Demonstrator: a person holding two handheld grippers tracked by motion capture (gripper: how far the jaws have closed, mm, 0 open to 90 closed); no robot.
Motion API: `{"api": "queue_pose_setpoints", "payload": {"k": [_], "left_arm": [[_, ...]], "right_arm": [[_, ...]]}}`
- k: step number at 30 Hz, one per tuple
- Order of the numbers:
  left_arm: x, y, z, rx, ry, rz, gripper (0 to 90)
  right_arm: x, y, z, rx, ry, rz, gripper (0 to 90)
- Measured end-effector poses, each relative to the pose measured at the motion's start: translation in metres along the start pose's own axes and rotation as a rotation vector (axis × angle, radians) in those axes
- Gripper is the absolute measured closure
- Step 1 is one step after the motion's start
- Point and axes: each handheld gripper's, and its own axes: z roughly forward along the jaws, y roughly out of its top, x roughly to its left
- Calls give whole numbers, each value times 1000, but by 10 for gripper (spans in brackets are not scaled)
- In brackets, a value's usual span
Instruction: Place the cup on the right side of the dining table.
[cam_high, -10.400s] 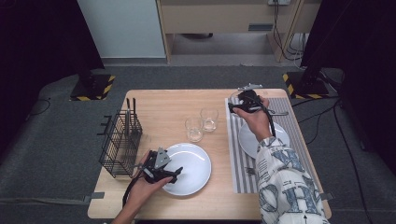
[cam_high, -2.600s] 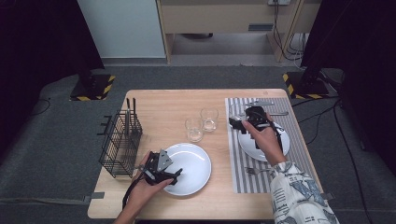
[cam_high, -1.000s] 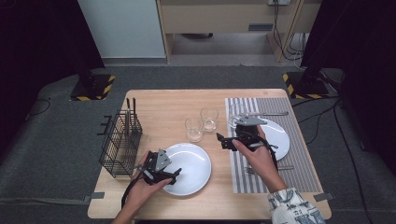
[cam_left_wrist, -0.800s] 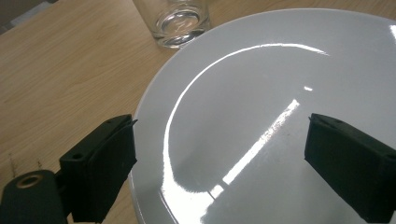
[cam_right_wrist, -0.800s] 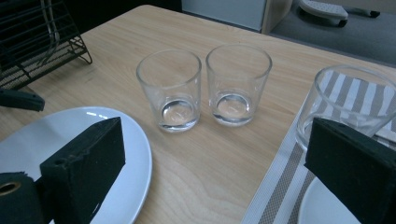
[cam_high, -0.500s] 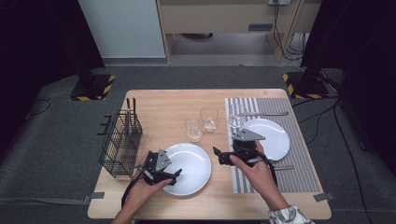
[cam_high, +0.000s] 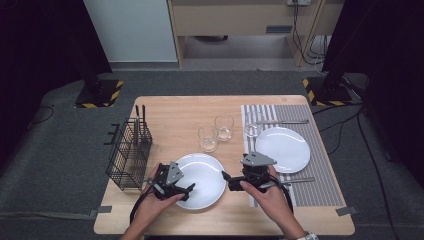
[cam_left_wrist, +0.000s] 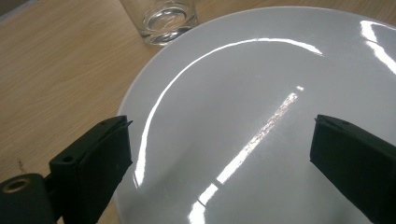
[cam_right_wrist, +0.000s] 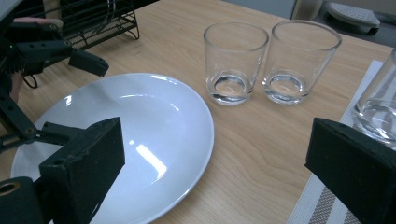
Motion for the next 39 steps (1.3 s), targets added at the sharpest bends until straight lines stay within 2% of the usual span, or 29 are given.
{"api": "queue_pose_setpoints", "payload": {"k": [8,15,25,30,39], "left_arm": [[2,-1,-3,-8,0,-9,47],[3,0,-5,-14,-3,0,44],[4,-8,-19,-11,-9,7,40],[7,-9,-23,-26,-1,3,41],[11,-11,-23,-18,21,-3,43]], "right_arm": [[3,-8,12,27,-1,-20,46],[7,-8,21,44,13,-31,46],[17,-10,36,69,36,-61,45],[22,-10,43,76,52,-63,45],[29,-10,64,83,64,-93,47]]}}
